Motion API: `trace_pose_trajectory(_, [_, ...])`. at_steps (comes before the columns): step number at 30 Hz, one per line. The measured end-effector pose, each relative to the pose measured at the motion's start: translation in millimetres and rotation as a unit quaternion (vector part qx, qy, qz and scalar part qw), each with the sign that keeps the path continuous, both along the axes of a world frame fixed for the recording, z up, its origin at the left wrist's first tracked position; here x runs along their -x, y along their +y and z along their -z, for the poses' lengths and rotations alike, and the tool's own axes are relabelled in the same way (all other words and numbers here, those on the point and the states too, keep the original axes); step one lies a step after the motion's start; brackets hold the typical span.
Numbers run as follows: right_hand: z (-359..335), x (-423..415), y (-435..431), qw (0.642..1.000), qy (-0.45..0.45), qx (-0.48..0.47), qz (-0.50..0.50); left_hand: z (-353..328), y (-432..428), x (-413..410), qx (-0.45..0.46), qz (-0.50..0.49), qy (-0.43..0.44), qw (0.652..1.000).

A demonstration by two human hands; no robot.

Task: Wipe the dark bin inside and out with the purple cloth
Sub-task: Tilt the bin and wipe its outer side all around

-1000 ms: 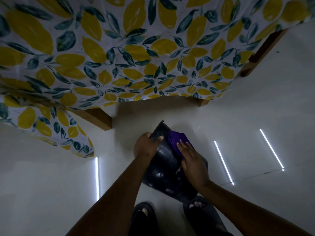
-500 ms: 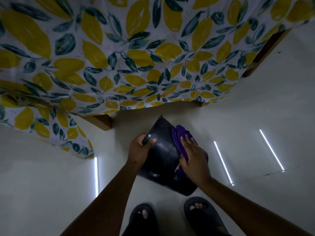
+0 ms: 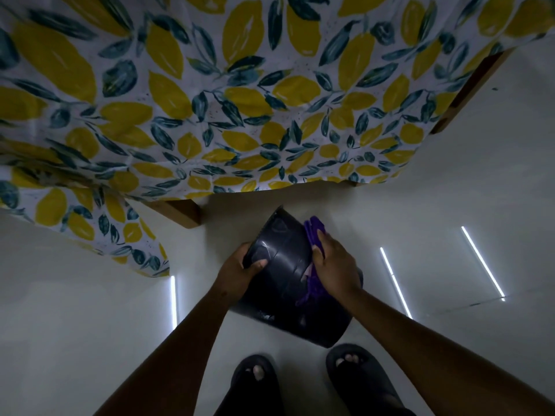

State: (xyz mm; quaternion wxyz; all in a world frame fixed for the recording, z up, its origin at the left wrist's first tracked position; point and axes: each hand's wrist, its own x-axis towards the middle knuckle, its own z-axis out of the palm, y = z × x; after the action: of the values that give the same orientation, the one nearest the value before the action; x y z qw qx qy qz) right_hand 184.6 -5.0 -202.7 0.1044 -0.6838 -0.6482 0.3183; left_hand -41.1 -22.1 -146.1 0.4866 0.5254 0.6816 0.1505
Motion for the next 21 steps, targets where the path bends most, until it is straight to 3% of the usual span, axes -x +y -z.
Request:
trace_pose_trajectory(5, [-3.7, 4.1, -55.6, 0.987, -0.080, -0.074, -0.119, 3.2, 2.5, -1.6, -0.016, -0.004, 0.014, 1.000])
trace_pose_trajectory(10, [-6.4, 27.2, -38.8, 0.957, -0.102, -0.123, -0.242, 3.5, 1.5, -4.4, -0.011, -0.012, 0.016, 1.000])
trace_pose_trajectory(17, [-4.2, 11.4, 0.8, 0.999, -0.013, 0.019, -0.023, 3.4, -0.8, -1.7, 0.003, -0.013, 0.015, 1.000])
trace_pose_trajectory(21, [-0.3, -5.5, -43.5, 0.998, -0.034, -0.021, -0.048, -3.2, 0.7, -0.3, 0.028, -0.019, 0.003, 0.999])
